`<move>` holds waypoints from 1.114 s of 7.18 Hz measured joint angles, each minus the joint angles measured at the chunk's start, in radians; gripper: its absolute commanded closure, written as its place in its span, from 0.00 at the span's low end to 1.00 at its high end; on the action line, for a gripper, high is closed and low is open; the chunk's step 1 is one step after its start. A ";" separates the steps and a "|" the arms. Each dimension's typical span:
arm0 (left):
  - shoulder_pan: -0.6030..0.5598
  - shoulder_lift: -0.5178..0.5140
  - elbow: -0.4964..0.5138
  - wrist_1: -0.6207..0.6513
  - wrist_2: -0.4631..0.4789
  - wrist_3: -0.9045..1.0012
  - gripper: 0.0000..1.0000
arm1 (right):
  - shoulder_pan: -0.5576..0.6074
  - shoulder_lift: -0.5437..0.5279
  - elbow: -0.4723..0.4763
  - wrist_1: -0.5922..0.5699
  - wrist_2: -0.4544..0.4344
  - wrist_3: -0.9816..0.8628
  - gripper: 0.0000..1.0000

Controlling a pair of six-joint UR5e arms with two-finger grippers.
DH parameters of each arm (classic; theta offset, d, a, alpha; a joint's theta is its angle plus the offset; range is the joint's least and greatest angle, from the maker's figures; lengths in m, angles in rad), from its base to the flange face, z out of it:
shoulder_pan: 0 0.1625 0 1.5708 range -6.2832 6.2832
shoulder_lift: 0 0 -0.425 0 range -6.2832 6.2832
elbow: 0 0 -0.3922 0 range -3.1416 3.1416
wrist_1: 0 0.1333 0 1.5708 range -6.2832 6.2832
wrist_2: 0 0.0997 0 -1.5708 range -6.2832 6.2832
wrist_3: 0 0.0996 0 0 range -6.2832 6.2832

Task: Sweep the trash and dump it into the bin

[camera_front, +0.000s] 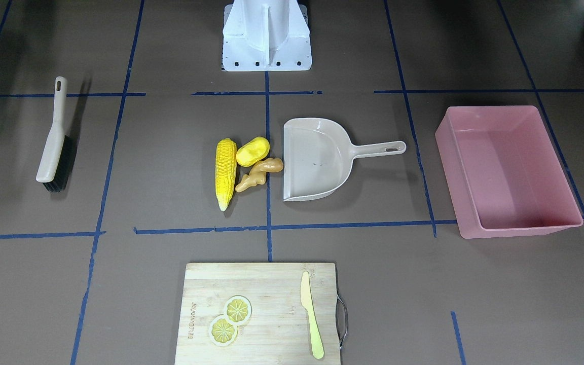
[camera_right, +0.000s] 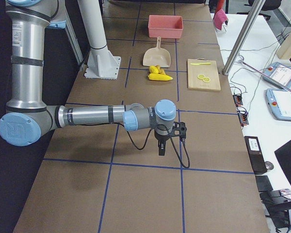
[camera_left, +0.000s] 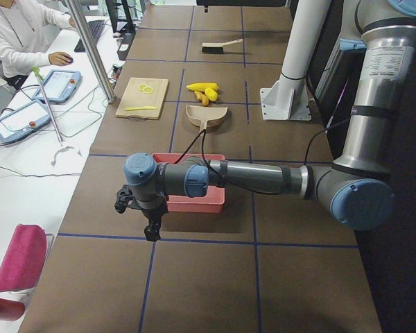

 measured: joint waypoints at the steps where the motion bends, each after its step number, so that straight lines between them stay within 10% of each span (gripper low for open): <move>1: 0.011 0.006 -0.007 -0.007 0.000 0.014 0.00 | 0.007 0.001 -0.003 0.001 -0.001 -0.001 0.00; 8: 0.045 0.038 -0.008 -0.024 -0.005 0.055 0.00 | 0.002 -0.015 0.002 0.021 0.076 0.008 0.00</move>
